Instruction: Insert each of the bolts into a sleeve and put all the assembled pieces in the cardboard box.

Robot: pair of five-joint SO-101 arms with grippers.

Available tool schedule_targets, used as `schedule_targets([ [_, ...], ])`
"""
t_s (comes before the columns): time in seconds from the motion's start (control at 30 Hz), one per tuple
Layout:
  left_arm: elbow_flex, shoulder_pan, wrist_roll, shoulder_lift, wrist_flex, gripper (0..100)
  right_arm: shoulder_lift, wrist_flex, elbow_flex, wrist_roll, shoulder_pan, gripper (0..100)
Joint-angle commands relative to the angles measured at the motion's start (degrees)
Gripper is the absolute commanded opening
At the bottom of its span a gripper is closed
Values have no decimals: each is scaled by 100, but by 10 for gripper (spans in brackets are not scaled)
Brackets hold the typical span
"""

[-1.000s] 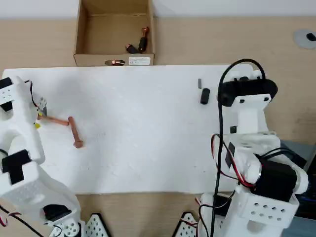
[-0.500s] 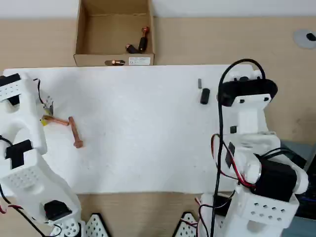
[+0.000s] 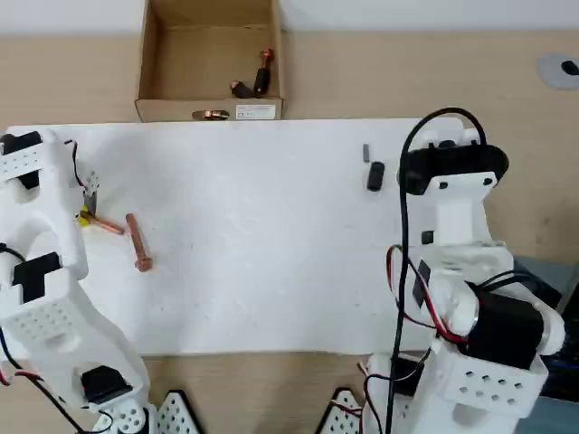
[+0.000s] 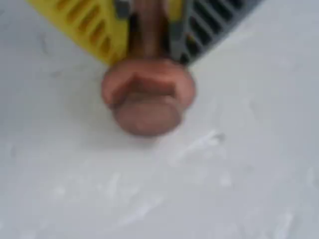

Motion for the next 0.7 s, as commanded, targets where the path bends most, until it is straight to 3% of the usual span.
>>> schedule_targets([
  [0.0, -149, -26, -44, -57, 185, 2, -57, 0, -22, 53, 13, 12],
  [0.33, -2233, 202, -448, -268, 2330, 2, -92, 9, -207, 158, 48, 10],
  [0.67, -2180, 844, -1125, -2193, 2884, 2, -101, 35, -620, 123, 48, 10],
])
